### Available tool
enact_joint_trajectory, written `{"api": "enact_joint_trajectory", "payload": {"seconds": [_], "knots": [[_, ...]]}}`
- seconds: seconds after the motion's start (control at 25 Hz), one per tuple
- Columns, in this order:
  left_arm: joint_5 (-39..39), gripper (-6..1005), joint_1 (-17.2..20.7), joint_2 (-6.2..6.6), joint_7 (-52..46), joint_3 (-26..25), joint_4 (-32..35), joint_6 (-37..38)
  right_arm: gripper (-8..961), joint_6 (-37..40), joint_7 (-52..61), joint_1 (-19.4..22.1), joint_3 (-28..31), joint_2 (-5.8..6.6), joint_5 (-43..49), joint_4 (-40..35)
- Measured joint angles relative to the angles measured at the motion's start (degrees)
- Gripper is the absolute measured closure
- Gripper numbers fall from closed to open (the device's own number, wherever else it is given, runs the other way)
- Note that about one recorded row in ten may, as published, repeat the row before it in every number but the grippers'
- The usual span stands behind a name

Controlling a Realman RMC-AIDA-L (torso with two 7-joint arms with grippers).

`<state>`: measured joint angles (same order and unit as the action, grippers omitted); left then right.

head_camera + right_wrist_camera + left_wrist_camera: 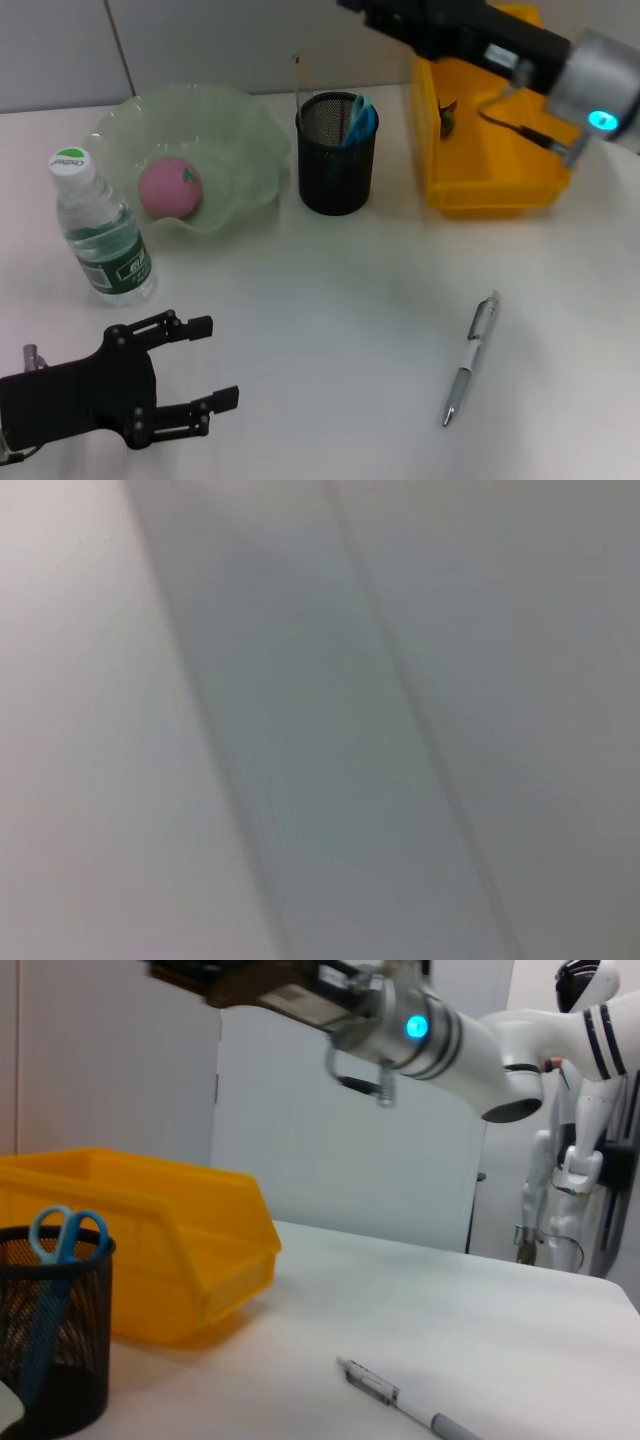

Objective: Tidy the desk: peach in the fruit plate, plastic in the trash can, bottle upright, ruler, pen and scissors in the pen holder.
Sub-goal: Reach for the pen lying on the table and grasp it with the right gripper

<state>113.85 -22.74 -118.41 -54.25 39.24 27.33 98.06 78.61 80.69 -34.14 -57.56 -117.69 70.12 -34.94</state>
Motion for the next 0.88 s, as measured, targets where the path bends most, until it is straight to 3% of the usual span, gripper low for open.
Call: {"api": "enact_joint_trajectory", "payload": {"seconds": [0.28, 0.36, 0.48, 0.88], "knots": [[-0.53, 164, -0.23, 0.03, -0.57, -0.12, 0.0, -0.28, 338, 13.95, 10.32, 2.89, 2.19, 4.32, 11.82, -3.22], [-0.55, 164, -0.31, 0.05, -0.59, -0.13, 0.0, -0.28, 339, 15.43, 11.53, 2.73, 3.35, 4.61, 14.2, -3.63], [-0.57, 164, -0.54, 0.11, -0.63, -0.13, 0.0, -0.24, 339, 21.46, 16.91, 1.85, 7.38, 5.25, 25.46, -7.58], [-0.58, 164, -0.1, 0.11, -0.84, -0.13, 0.0, 0.04, 341, 28.84, 23.95, -2.24, 8.42, 6.54, 43.28, -12.46]]}}
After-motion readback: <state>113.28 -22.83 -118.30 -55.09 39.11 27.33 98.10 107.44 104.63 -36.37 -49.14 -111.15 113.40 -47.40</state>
